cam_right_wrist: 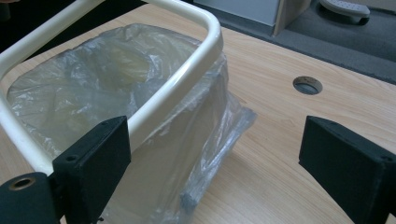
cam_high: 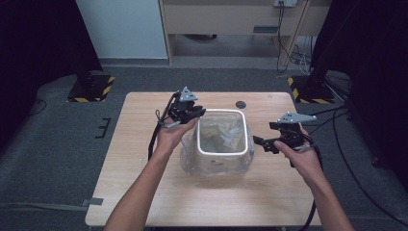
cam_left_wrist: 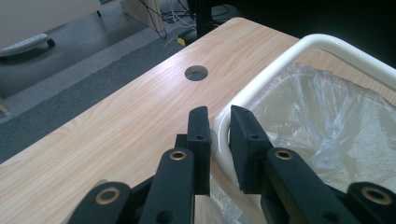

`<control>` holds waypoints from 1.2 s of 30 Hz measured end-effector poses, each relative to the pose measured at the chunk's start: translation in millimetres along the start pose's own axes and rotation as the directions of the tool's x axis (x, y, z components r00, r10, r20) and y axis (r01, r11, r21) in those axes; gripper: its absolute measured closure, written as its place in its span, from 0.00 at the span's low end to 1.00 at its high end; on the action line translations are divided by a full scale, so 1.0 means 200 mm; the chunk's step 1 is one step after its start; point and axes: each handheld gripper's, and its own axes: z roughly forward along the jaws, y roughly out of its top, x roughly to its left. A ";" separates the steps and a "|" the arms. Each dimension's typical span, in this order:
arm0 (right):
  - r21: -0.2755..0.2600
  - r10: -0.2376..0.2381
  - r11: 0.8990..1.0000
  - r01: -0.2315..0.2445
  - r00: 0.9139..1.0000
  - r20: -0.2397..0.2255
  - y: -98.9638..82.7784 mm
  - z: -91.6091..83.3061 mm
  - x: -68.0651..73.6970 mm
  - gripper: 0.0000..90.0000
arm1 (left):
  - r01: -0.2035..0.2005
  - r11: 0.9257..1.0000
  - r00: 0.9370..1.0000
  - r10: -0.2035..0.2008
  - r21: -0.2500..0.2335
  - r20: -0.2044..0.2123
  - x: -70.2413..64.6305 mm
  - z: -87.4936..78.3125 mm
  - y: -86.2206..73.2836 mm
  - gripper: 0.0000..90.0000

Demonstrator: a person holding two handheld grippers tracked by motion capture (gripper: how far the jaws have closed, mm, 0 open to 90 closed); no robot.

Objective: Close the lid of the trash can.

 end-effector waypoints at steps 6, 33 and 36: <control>-0.009 -0.017 1.000 0.016 1.000 -0.019 0.00 0.03 0.02 0.10 | 0.003 1.000 1.000 -0.003 0.005 0.001 0.00 0.02 -0.02 0.87; 0.081 -0.003 0.997 0.004 1.000 -0.008 -0.01 0.13 0.05 0.13 | 0.021 0.999 1.000 -0.021 0.034 -0.005 0.02 0.09 -0.11 0.87; 0.083 -0.011 0.996 0.011 1.000 -0.007 -0.01 0.13 0.05 0.12 | 0.019 0.999 1.000 -0.018 0.034 -0.008 0.02 0.09 -0.10 0.87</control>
